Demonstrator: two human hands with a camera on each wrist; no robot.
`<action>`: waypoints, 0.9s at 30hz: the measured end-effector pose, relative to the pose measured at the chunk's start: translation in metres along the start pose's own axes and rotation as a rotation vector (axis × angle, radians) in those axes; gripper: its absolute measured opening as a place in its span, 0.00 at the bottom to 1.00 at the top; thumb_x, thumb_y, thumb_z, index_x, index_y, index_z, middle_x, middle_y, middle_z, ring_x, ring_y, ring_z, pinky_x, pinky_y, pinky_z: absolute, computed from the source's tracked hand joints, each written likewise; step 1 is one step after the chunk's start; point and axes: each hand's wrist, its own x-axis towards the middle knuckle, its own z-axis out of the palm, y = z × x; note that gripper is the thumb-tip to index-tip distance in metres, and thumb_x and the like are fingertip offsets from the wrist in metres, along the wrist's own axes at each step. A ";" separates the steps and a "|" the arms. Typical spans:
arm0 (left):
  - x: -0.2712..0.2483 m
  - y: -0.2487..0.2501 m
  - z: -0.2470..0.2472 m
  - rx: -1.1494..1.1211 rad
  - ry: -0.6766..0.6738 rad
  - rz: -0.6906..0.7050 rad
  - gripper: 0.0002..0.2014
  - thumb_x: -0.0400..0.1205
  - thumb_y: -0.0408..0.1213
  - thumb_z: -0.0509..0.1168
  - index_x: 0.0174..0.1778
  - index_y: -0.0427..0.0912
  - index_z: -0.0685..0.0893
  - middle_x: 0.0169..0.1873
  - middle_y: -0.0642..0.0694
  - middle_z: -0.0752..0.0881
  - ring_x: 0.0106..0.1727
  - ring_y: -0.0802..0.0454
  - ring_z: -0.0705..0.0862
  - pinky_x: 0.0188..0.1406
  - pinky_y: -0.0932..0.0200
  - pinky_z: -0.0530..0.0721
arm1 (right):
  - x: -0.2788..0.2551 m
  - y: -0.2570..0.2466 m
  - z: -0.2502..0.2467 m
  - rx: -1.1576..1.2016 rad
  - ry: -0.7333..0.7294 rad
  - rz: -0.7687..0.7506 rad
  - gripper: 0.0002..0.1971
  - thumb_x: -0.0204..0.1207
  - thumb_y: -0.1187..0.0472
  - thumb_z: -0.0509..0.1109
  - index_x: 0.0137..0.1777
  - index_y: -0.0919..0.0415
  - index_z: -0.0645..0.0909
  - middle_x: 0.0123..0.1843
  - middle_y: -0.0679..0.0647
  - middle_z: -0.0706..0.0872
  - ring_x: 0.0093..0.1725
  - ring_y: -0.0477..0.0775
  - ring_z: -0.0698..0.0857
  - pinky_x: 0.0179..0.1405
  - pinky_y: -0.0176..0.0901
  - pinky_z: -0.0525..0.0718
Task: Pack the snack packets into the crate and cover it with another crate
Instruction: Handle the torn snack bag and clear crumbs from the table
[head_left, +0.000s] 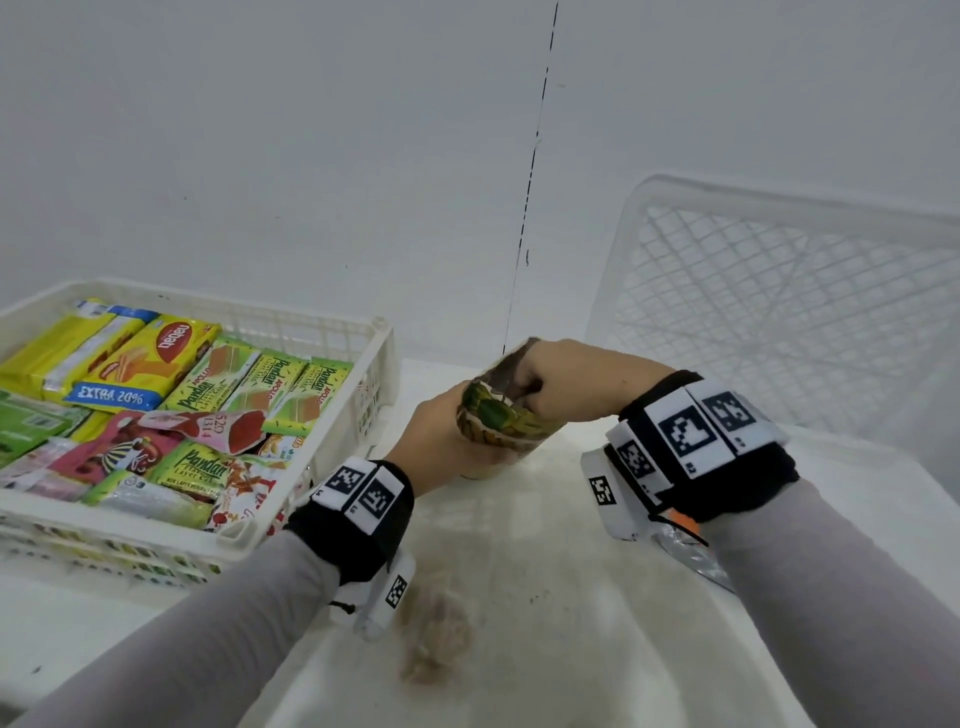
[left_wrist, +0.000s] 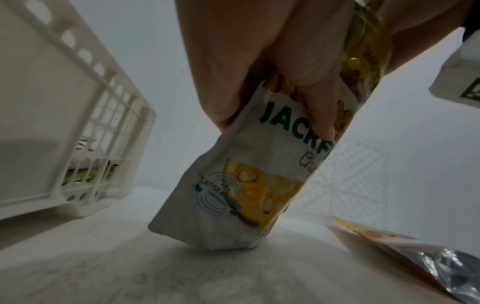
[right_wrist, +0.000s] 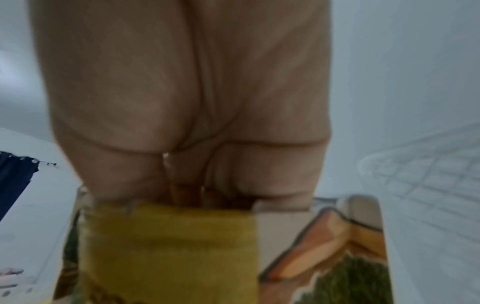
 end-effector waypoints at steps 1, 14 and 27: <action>-0.001 0.001 -0.001 -0.002 -0.007 -0.007 0.25 0.54 0.46 0.77 0.42 0.75 0.76 0.45 0.67 0.84 0.56 0.58 0.83 0.59 0.60 0.80 | 0.001 -0.001 -0.002 0.004 -0.061 -0.001 0.09 0.79 0.67 0.60 0.43 0.59 0.81 0.40 0.51 0.80 0.43 0.53 0.77 0.30 0.33 0.72; 0.005 -0.002 -0.001 0.235 0.069 -0.059 0.18 0.66 0.44 0.79 0.50 0.45 0.85 0.39 0.54 0.84 0.49 0.50 0.84 0.45 0.61 0.77 | 0.037 -0.014 0.012 -0.164 -0.205 0.027 0.18 0.81 0.64 0.61 0.71 0.61 0.75 0.69 0.60 0.79 0.68 0.62 0.78 0.54 0.42 0.74; 0.014 -0.022 -0.006 0.360 0.000 -0.087 0.24 0.63 0.47 0.81 0.53 0.47 0.85 0.43 0.56 0.84 0.46 0.57 0.81 0.40 0.68 0.75 | 0.061 -0.019 0.038 -0.024 -0.137 0.156 0.18 0.83 0.66 0.58 0.71 0.67 0.73 0.71 0.64 0.77 0.70 0.64 0.76 0.65 0.52 0.74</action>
